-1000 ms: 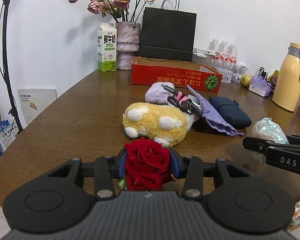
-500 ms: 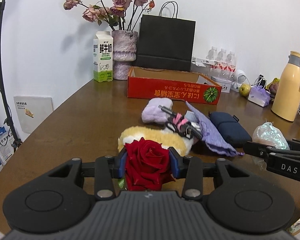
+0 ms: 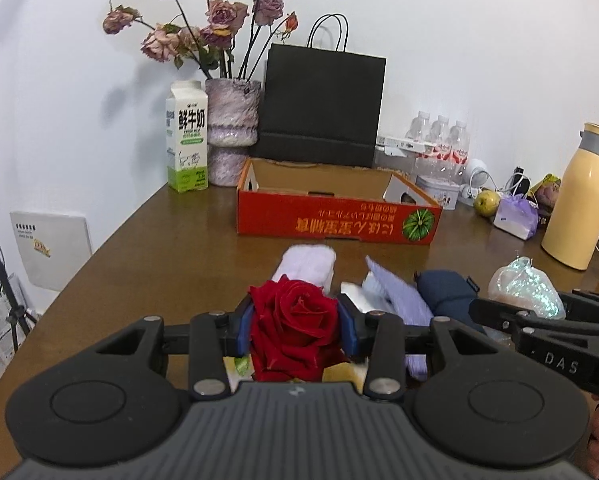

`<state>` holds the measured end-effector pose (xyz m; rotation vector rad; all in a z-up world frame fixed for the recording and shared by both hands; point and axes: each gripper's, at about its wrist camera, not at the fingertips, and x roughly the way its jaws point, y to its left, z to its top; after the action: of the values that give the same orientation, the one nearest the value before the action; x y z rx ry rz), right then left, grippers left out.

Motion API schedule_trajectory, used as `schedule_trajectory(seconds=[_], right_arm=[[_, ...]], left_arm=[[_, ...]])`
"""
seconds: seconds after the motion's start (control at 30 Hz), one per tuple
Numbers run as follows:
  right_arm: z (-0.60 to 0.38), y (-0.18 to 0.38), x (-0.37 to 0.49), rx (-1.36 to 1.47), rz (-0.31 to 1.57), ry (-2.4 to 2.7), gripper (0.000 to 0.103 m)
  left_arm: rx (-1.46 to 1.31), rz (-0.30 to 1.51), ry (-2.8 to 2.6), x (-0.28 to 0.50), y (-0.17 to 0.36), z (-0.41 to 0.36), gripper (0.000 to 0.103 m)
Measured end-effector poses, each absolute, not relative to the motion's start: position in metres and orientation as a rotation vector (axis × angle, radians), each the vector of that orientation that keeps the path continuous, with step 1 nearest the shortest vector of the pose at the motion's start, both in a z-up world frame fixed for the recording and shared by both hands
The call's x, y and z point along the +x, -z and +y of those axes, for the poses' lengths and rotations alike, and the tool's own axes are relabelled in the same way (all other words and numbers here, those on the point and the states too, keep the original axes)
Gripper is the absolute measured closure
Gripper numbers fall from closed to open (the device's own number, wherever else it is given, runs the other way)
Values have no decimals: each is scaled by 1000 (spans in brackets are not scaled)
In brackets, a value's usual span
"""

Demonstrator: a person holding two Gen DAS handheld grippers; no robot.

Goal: Organize objects
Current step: 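Carry the rose and plastic bundle with both tools over the red box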

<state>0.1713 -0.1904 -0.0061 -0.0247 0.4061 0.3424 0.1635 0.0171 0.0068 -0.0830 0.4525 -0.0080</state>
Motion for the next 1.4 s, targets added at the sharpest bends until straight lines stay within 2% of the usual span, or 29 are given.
schedule_trajectory(seconds=[0.77,1.4], right_arm=[[-182,-22,256,-20,362,-348,63],[-178,-31,332,-21,363,-339,63]], left_arm=[[-101,407,22,257,-45,8,61],[-99,395,54,337,-53,1,62]])
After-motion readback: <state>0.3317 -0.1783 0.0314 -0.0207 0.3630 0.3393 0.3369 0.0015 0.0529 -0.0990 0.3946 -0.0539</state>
